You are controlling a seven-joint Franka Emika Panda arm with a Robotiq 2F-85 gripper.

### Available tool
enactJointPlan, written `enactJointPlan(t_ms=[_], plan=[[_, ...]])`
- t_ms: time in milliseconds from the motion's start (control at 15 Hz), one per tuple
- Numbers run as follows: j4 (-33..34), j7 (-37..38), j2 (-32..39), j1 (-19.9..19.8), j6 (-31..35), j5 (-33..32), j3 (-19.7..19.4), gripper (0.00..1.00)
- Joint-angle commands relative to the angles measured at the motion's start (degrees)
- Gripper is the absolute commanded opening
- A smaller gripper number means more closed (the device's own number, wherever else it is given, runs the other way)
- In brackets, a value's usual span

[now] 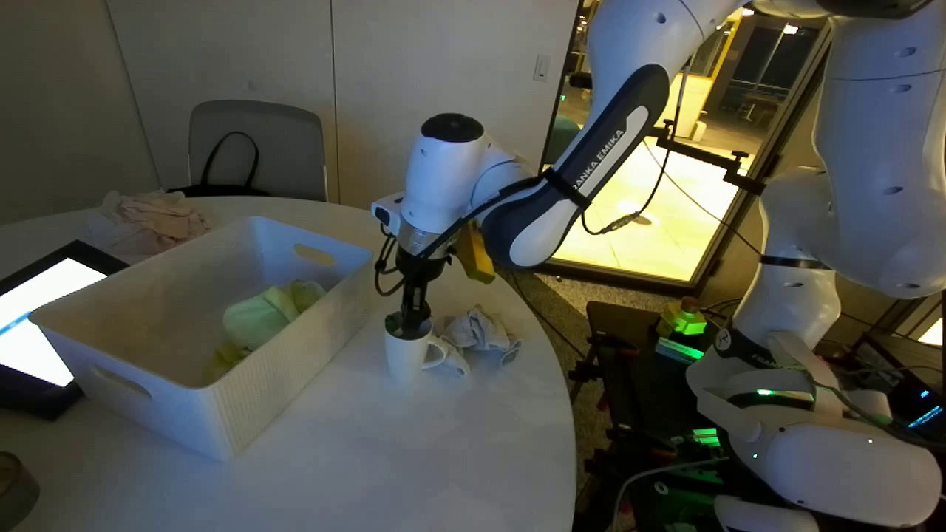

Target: Put the cloths in the box and put the markers in the cup

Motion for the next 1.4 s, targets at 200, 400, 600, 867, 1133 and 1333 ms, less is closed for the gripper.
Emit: enactJointPlan(t_ms=[200, 400, 600, 867, 1133, 1333], plan=[[0.45, 2.72, 1.1, 1.95, 2.5, -1.91, -1.87, 0.09], [0.43, 2.84, 1.13, 2.15, 2.72, -1.82, -1.86, 0.14], [-0.1, 2.15, 0.72, 1.62, 3.33, -0.94, -1.28, 0.58], [-0.9, 1.93, -0.09, 1.55, 4.76, -0.62, -1.21, 0.89], [-2.14, 2.15, -1.6, 1.54, 5.91, -0.69, -1.77, 1.0], [-3.89, 3.05, -4.12, 1.12, 6.11, -0.99, -3.27, 1.0]])
